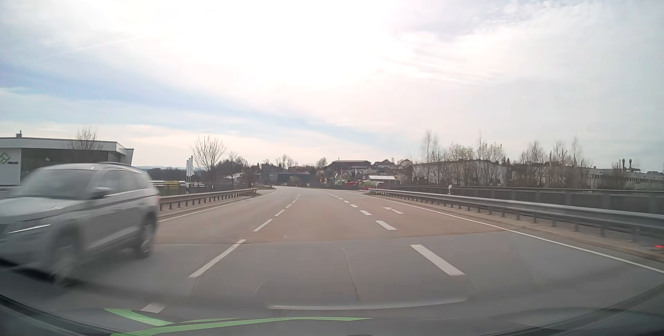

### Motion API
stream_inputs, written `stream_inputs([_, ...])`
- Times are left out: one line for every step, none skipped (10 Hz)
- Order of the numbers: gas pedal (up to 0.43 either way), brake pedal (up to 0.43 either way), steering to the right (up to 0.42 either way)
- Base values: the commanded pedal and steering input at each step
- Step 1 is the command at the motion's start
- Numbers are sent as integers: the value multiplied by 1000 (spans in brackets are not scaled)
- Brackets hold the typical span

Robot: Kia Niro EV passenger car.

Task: Follow the waypoints while adhering to traffic rules and regulations

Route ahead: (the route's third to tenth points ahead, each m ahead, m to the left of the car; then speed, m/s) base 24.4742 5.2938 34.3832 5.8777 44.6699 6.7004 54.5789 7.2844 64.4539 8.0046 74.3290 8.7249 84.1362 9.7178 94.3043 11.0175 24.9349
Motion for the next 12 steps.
stream_inputs([87,0,-6])
stream_inputs([87,0,-6])
stream_inputs([87,0,-6])
stream_inputs([87,0,-6])
stream_inputs([87,0,-6])
stream_inputs([79,0,-6])
stream_inputs([79,0,-6])
stream_inputs([79,0,-6])
stream_inputs([79,0,-6])
stream_inputs([79,0,-6])
stream_inputs([79,0,-6])
stream_inputs([79,0,-6])
